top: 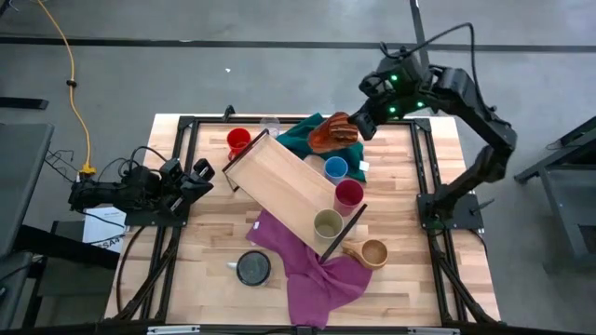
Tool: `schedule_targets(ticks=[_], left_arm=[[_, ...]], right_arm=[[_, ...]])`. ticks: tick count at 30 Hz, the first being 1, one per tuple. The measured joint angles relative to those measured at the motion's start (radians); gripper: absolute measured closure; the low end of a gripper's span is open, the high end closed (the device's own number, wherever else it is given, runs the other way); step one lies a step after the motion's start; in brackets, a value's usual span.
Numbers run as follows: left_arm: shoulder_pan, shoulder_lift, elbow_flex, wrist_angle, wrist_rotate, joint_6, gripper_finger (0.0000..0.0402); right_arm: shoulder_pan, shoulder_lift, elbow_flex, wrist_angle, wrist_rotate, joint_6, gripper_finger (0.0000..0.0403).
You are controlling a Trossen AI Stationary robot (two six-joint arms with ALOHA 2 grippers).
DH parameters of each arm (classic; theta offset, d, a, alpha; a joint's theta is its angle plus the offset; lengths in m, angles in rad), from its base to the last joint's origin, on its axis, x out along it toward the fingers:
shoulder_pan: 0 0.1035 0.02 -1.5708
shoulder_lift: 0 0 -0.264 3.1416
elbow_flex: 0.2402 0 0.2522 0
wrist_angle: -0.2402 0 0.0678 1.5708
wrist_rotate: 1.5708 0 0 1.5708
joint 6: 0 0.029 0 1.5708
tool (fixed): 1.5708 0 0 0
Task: Stack small to large cups/mugs on shelf
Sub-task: Put the orange cup on the shelf
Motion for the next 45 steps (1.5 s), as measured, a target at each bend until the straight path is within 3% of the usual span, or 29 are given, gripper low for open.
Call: schedule_targets(ticks=[7, 16, 45], left_arm=[[0.000, 0.000, 0.000, 0.000, 0.000, 0.000, 0.0401], [0.000, 0.000, 0.000, -0.037, 0.000, 0.000, 0.0401], [0.000, 0.000, 0.000, -0.095, 0.045, -0.014, 0.0401]], right_arm=[[0.089, 0.120, 0.121, -0.101, 0.013, -0.018, 0.0403], [0.174, 0.217, 0.148, -0.144, 0.063, -0.020, 0.0403], [0.230, 0.307, 0.149, -0.210, 0.106, 0.032, 0.0403]])
